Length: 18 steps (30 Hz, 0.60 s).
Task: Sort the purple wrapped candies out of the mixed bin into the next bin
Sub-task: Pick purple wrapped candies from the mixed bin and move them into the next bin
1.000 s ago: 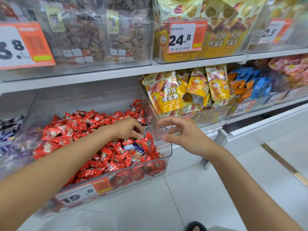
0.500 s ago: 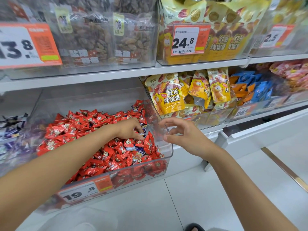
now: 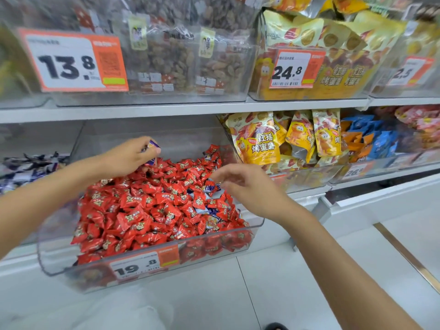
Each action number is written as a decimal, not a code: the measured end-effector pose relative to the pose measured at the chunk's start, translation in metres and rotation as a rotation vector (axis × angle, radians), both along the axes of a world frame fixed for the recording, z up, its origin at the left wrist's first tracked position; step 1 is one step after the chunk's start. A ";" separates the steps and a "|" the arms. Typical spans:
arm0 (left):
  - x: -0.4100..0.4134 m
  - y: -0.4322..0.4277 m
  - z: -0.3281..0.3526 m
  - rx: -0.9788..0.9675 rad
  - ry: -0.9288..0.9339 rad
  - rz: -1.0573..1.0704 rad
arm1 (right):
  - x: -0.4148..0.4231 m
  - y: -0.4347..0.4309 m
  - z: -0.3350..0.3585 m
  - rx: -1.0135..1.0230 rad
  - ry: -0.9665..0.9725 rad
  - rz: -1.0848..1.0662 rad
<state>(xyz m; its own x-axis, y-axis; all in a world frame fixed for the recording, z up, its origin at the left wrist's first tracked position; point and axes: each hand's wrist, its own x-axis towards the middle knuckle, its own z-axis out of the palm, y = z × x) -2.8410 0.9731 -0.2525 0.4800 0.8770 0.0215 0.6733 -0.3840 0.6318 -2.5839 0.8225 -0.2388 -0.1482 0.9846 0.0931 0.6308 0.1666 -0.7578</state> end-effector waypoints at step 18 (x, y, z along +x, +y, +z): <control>-0.029 0.015 -0.012 0.071 -0.182 0.106 | -0.037 0.084 -0.010 -0.410 -0.111 0.115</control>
<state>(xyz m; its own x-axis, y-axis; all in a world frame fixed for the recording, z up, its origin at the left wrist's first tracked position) -2.8699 0.9877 -0.2648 0.3678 0.9155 0.1632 0.5896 -0.3653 0.7204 -2.6207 0.9067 -0.2489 -0.2458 0.9133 -0.3247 0.7071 -0.0602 -0.7046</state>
